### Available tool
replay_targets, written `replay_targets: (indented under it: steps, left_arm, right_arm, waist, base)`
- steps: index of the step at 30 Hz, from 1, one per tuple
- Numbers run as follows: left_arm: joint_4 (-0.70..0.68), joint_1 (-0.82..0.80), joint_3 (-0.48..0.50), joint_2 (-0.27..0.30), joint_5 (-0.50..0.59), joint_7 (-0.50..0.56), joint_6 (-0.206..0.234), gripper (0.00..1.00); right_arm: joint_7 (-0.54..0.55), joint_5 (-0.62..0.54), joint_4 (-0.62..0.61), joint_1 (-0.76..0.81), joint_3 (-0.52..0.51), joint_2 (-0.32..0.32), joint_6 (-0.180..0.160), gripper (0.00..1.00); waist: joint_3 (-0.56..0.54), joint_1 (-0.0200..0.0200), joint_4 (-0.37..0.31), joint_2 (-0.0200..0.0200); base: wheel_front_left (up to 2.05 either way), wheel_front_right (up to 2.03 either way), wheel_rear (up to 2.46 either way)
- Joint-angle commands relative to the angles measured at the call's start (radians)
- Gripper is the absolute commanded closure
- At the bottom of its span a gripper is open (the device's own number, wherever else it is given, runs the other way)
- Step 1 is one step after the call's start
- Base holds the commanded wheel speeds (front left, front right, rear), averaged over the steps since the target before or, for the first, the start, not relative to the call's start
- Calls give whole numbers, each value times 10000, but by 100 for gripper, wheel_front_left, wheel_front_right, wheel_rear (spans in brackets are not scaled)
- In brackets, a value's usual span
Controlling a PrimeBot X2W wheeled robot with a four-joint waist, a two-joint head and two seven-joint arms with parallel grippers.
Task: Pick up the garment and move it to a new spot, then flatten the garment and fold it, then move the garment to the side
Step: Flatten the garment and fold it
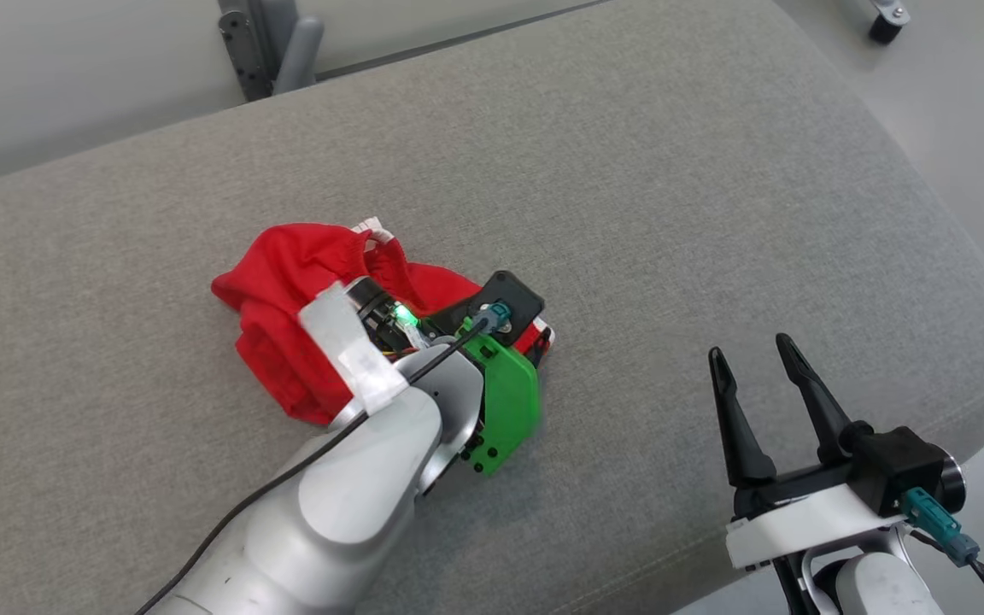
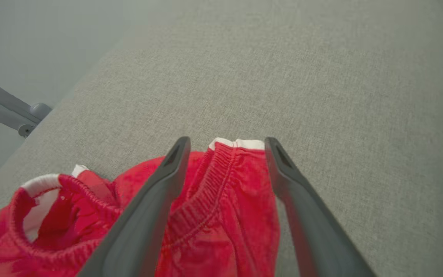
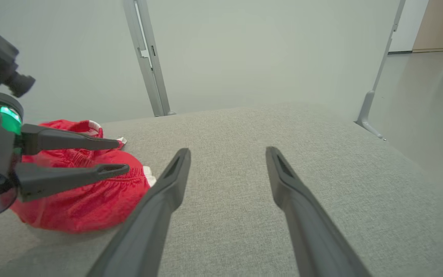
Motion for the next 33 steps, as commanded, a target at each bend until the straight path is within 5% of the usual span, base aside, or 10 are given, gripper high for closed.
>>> replay_targets:
  steps: [1, 6, 14, 17, 26, 33]
  left_arm:
    - [31, -181, -51, 40, -70, 64, 42, 0]
    - [510, -649, -893, 48, -83, 1411, 367, 0]
    - [1023, -970, -1393, 51, -136, 1799, 1126, 4]
    - [1114, -1053, -1540, 48, -188, 1855, 1185, 100]
    - [1223, -931, -1590, 45, -702, 2094, 1177, 100]
    - [457, -1448, -872, 42, -1309, -308, 1643, 100]
  right_arm:
    - [12, 100, 1, -153, -21, -20, 1, 0]
    - [12, 208, 74, -252, 37, -13, 1, 0]
    - [12, 380, 138, -341, 195, -14, 1, 0]
    - [12, 379, 160, -300, 208, -14, 1, 0]
    - [12, 368, 157, -310, 102, -14, 1, 0]
    - [12, 368, 261, -96, 211, -14, 1, 0]
  waist:
    - [508, 0, -520, 0]
    - [655, 0, -783, 0]
    - [688, 0, -1029, 0]
    - [643, 0, -1046, 0]
    - [431, 0, -1018, 0]
    - [-5, 0, -1014, 0]
  base:
    - [0, 0, 0]
    - [0, 0, 0]
    - [0, 0, 0]
    - [0, 0, 0]
    - [0, 0, 0]
    - [0, 0, 0]
